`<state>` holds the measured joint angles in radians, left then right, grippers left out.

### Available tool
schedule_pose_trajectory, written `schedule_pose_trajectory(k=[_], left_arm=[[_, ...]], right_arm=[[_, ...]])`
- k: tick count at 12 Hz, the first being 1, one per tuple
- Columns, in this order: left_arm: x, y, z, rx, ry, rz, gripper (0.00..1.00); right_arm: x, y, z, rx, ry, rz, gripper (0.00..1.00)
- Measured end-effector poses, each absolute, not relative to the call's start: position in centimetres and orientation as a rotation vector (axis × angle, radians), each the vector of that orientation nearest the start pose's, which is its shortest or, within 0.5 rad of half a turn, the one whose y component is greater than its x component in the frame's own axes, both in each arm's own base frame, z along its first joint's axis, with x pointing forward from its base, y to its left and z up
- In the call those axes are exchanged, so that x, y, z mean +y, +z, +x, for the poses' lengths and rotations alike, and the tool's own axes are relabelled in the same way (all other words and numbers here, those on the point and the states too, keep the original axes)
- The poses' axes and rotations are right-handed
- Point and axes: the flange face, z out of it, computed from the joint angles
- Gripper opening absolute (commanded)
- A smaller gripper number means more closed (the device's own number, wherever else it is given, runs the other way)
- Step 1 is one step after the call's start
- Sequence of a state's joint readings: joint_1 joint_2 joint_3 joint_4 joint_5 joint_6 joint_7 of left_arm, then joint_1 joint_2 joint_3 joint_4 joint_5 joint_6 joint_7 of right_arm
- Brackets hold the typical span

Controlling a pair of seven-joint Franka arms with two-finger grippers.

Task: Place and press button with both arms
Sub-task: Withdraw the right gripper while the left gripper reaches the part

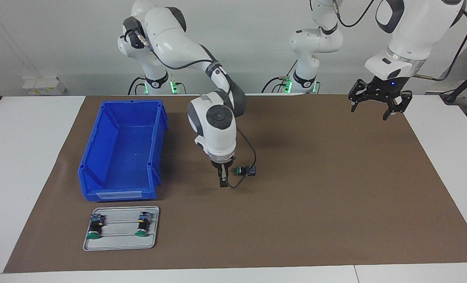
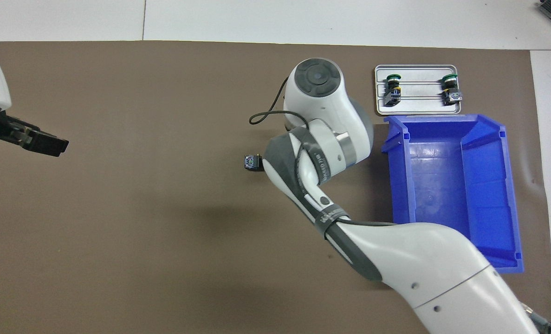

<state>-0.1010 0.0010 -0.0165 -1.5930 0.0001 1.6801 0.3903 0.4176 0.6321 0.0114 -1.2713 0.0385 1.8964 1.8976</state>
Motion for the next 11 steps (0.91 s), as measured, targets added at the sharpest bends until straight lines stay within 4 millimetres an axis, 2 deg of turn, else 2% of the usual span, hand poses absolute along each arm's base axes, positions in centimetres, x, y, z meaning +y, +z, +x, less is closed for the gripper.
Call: schedule_pose_trajectory(k=[2, 4, 6, 8, 11], left_arm=[[-9.6, 61.8, 56.2, 0.952, -0.152, -2.976, 1.00], [-12.3, 60.3, 56.7, 1.184, -0.148, -2.889, 1.00], [-15.1, 58.1, 57.6, 1.402, -0.155, -2.793, 1.00], [-18.3, 55.8, 58.4, 1.535, -0.174, -2.746, 1.00], [-23.7, 52.6, 58.5, 1.698, -0.188, -2.667, 1.00]], right_arm=[[24.5, 43.1, 67.3, 2.003, 0.130, -2.405, 0.77], [19.7, 47.9, 67.0, 1.821, 0.157, -2.540, 0.77], [17.1, 51.5, 66.0, 1.625, 0.165, -2.666, 0.77], [15.3, 54.6, 65.0, 1.412, 0.148, -2.764, 0.77], [11.5, 59.5, 62.5, 1.052, 0.167, -2.903, 0.77]])
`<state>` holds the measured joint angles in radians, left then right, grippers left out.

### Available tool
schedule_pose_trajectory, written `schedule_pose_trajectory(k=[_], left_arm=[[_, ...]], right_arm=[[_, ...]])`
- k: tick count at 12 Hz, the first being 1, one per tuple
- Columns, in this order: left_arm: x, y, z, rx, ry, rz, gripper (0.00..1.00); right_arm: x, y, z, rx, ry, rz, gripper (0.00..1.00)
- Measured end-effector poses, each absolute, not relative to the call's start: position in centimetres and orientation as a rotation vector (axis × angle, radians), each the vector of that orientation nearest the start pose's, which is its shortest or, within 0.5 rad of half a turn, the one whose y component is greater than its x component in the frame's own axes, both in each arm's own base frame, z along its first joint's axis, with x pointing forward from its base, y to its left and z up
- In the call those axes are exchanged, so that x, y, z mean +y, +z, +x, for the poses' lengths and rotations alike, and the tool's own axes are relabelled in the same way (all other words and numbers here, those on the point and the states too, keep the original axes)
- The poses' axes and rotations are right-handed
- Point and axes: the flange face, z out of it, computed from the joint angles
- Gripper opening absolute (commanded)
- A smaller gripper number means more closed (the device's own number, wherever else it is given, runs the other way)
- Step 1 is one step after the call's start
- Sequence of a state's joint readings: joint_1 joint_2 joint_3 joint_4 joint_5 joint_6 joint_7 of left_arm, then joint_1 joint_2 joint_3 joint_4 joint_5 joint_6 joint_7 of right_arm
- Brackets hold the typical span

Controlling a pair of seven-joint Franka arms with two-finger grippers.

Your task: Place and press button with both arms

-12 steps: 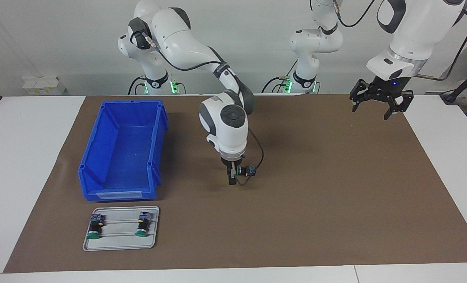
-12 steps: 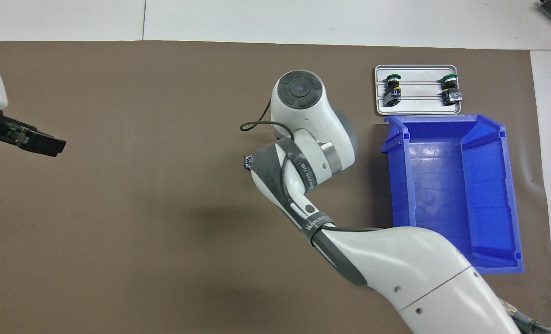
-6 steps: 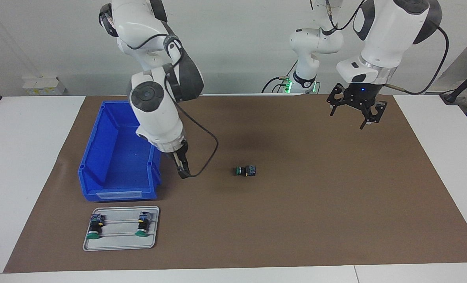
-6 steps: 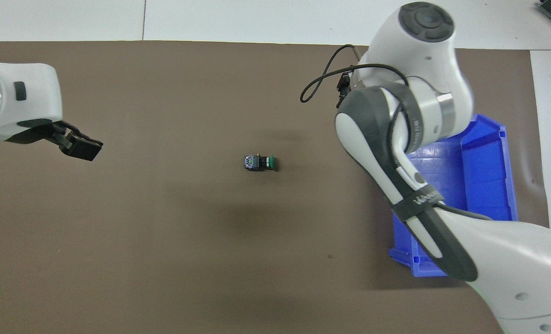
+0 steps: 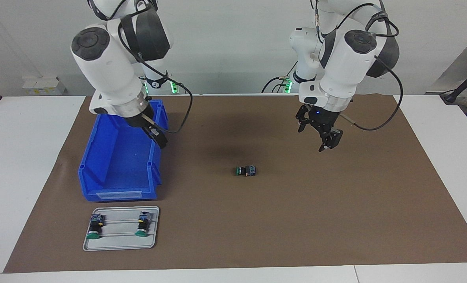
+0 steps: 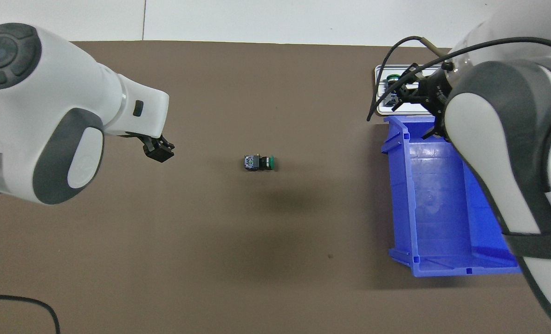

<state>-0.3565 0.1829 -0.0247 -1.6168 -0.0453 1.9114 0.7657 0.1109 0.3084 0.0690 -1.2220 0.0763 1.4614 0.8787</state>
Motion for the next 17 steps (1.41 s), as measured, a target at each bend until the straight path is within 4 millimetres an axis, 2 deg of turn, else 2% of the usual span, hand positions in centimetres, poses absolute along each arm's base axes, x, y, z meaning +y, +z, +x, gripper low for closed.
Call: schedule_pose_trajectory(k=[2, 4, 7, 10, 12, 14, 17], left_arm=[[-27.8, 50.1, 57.7, 1.794, -0.243, -2.596, 1.00], [-30.1, 47.8, 57.0, 1.847, -0.249, -2.560, 1.00], [-33.2, 44.2, 57.0, 1.903, -0.253, -2.522, 0.99], [-37.4, 39.0, 56.6, 1.974, -0.235, -2.477, 0.98], [-39.1, 36.6, 56.3, 1.995, -0.236, -2.463, 0.96], [-39.7, 35.5, 56.4, 1.987, -0.261, -2.465, 0.95], [-39.7, 34.7, 56.8, 1.978, -0.272, -2.469, 0.93]], right_arm=[[10.6, 63.1, 60.2, 0.801, 0.139, -2.972, 0.77], [9.6, 64.9, 59.1, 0.589, 0.108, -3.012, 0.77], [7.7, 63.8, 59.1, 0.331, 0.128, -3.049, 0.76], [7.4, 62.4, 58.2, 0.241, 0.096, -3.056, 0.76], [5.4, 60.8, 57.6, 0.176, 0.058, -3.058, 0.76], [3.1, 59.2, 56.7, 0.134, 0.058, -3.062, 0.76], [2.7, 59.0, 55.6, 0.116, 0.056, -3.103, 0.78]])
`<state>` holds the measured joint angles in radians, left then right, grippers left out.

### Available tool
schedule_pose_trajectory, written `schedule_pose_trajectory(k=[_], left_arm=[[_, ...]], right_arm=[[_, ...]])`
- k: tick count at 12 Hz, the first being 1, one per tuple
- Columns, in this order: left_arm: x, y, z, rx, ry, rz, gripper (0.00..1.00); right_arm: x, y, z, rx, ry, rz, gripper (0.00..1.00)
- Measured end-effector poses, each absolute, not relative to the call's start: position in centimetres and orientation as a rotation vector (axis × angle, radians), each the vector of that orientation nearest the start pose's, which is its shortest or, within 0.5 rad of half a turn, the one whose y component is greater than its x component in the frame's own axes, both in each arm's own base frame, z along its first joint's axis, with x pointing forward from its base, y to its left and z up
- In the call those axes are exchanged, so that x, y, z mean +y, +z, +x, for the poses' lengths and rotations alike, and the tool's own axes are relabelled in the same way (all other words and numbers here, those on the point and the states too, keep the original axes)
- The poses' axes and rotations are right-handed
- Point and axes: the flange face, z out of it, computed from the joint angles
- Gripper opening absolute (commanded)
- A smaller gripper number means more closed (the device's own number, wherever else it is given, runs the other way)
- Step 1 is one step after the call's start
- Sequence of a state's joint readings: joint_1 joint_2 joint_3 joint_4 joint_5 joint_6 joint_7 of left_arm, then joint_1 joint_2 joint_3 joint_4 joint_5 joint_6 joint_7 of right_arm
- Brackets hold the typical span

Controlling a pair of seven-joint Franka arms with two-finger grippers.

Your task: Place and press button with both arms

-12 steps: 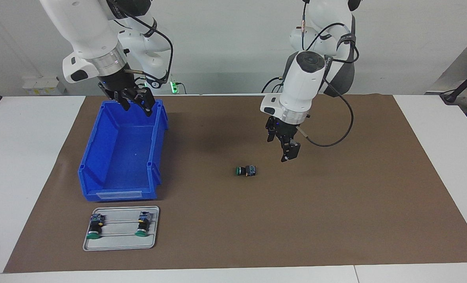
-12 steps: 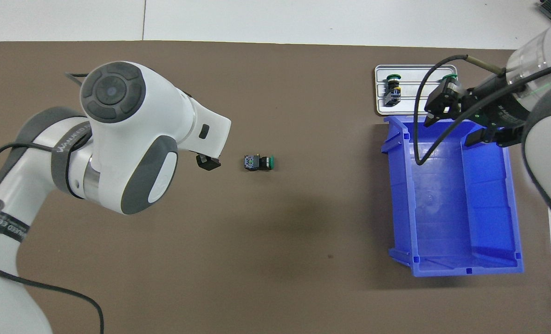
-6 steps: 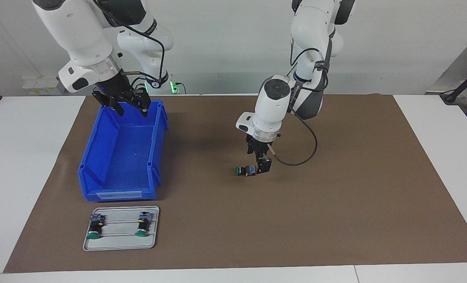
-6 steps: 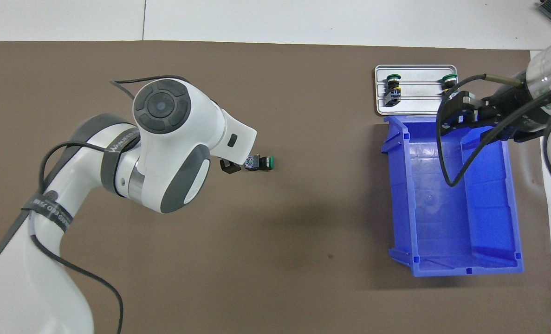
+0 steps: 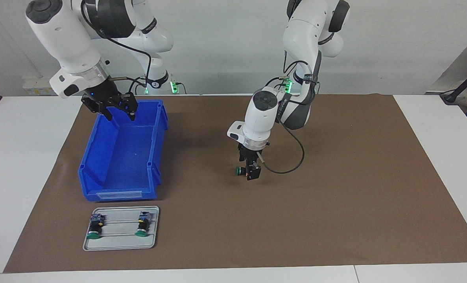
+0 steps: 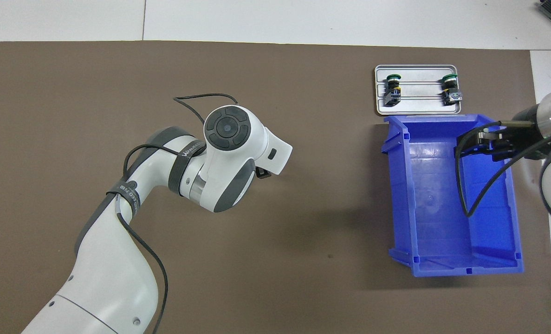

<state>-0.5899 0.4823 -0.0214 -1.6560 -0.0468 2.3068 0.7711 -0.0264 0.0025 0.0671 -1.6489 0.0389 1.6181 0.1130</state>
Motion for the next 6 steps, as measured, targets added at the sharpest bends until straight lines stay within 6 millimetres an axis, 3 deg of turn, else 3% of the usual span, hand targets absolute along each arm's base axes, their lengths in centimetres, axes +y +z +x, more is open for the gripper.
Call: schedule_pose_trajectory(k=[3, 6], left_arm=[[-39.8, 32.9, 56.7, 1.972, -0.269, -2.473, 0.92], [-40.0, 30.5, 55.8, 1.979, -0.227, -2.477, 0.92]], right_arm=[[2.4, 60.0, 55.0, 0.104, 0.025, -3.156, 0.97], [2.2, 60.2, 54.8, 0.076, 0.019, -3.170, 0.99]])
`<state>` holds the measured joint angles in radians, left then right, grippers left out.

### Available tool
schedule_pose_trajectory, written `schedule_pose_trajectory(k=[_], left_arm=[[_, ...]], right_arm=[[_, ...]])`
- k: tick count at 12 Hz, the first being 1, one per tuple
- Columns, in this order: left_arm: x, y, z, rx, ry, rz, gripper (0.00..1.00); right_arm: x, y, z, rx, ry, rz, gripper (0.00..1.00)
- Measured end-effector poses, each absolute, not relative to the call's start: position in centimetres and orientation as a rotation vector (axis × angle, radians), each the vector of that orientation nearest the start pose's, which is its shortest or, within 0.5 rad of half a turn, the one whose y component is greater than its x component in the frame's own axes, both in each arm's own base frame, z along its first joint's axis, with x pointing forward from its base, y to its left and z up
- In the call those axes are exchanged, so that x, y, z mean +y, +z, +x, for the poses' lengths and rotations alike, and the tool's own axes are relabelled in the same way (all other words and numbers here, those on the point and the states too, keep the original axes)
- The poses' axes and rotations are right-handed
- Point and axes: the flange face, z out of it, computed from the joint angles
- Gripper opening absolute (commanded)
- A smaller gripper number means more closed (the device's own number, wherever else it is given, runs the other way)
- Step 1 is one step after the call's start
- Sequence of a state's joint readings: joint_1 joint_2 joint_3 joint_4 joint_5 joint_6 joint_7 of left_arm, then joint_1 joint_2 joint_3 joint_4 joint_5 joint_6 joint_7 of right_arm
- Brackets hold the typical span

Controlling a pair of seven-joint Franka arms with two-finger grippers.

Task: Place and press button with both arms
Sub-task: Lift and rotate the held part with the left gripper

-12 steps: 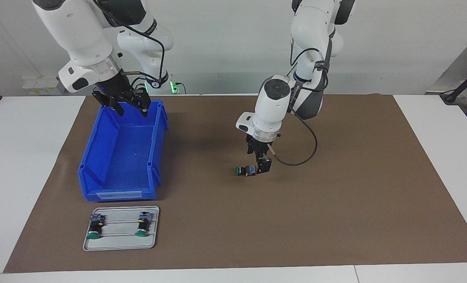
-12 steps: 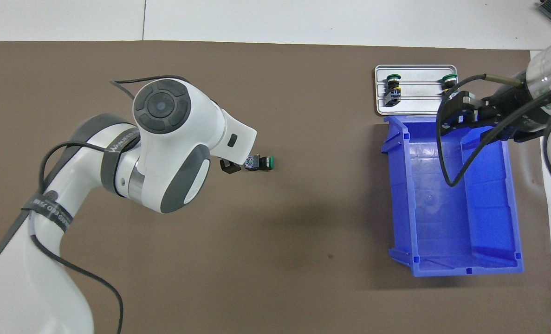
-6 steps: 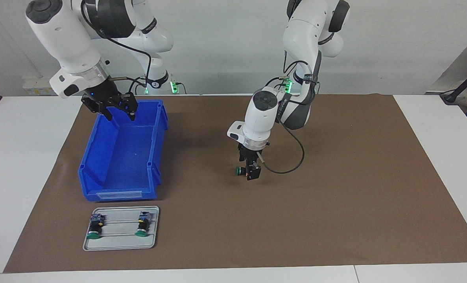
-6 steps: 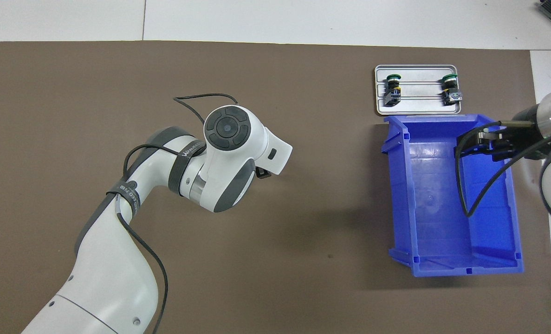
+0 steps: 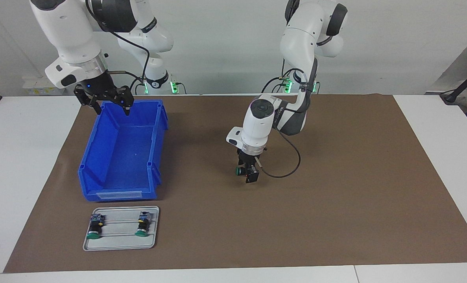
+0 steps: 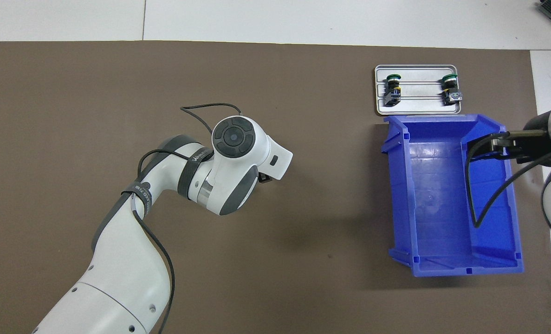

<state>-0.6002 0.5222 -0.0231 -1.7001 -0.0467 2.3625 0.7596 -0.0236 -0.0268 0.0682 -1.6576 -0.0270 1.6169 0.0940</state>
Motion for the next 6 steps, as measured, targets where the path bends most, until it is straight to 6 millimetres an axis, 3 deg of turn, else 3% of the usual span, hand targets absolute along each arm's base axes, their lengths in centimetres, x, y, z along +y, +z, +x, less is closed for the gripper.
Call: schedule_pose_trajectory(k=[5, 6], left_arm=[[-40.9, 30.0, 54.8, 1.968, -0.212, -2.491, 0.78], [-41.0, 30.0, 54.7, 1.965, -0.211, -2.495, 0.70]], right_arm=[[2.2, 60.2, 54.9, 0.073, 0.011, -3.167, 0.99], [2.3, 60.2, 54.9, 0.070, 0.010, -3.163, 0.99]])
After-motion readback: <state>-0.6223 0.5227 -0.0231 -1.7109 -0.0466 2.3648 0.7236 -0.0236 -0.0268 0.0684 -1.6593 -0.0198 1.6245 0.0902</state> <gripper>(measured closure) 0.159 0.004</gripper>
